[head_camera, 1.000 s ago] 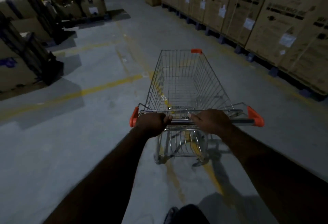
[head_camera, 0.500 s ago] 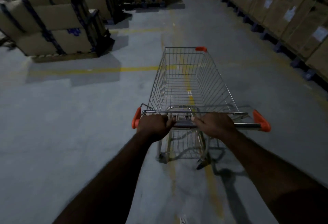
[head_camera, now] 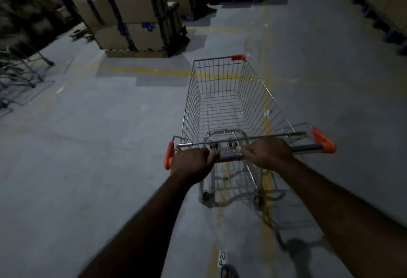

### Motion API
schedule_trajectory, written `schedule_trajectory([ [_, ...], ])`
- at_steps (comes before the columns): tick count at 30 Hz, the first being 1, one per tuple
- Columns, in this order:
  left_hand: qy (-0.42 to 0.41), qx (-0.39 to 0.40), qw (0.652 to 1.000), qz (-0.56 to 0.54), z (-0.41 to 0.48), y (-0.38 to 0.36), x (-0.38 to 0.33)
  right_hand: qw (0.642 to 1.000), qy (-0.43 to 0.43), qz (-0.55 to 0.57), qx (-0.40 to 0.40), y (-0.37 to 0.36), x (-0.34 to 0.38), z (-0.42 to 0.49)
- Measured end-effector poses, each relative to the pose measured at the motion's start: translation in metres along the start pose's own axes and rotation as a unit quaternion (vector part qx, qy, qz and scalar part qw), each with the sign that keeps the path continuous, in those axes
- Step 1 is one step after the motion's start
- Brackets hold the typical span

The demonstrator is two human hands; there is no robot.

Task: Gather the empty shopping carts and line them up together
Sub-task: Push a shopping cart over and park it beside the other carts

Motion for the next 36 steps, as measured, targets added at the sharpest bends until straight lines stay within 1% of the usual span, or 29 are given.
schedule_trajectory([
  [9,0.044,-0.058,0.997,-0.018,-0.079,-0.04,0.006,0.993,0.101,-0.039,-0.041,-0.01,0.035,-0.039],
  [15,0.11,-0.09,0.99,-0.021,-0.138,-0.062,-0.001,0.978,0.178,-0.086,-0.068,-0.018,0.06,-0.064],
  [20,0.185,-0.089,0.978,-0.026,-0.173,-0.078,-0.002,0.957,0.26,-0.11,-0.069,-0.025,0.08,-0.062],
  [24,0.254,-0.079,0.963,-0.052,-0.189,-0.084,0.003,0.937,0.322,-0.119,-0.057,-0.019,0.1,-0.054],
  [29,0.318,-0.083,0.939,-0.096,-0.208,-0.077,-0.007,0.909,0.399,-0.116,-0.031,-0.014,0.124,-0.038],
  [32,0.362,-0.079,0.92,-0.123,-0.222,-0.075,-0.015,0.888,0.446,-0.111,-0.014,-0.012,0.141,-0.032],
  [36,0.417,-0.076,0.895,-0.141,-0.237,-0.083,-0.015,0.867,0.482,-0.126,-0.016,-0.011,0.167,-0.026],
])
Point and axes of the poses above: each hand's wrist, its own z-axis towards the middle knuckle, its own y-axis out of the back of the hand, x = y × z, the point moved 1 cm from there along z, towards the middle knuckle, and after that the axes turned 15 degrees about x, right-handed, at the moved point
